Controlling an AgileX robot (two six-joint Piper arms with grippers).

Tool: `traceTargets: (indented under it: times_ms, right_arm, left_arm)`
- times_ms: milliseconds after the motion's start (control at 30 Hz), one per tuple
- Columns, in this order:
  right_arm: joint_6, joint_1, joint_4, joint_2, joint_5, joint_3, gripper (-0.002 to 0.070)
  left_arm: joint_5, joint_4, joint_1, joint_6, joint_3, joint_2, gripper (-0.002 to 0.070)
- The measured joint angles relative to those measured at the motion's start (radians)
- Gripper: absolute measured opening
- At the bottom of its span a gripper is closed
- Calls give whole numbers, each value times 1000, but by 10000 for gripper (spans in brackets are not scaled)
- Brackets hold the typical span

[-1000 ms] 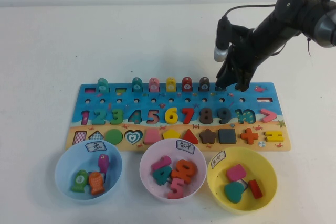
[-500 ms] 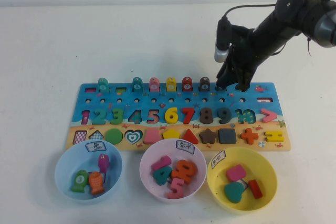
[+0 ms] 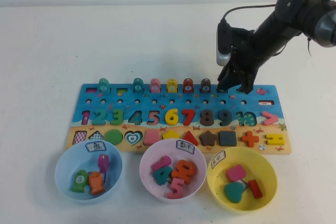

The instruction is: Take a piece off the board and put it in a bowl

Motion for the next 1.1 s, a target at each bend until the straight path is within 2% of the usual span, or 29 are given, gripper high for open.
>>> traceTargets:
  times_ms: [1100]
  right_arm:
    - [-13,0,20,-27,-10,-4,93]
  left_arm:
    - [0,0,0,0,0,0,-5]
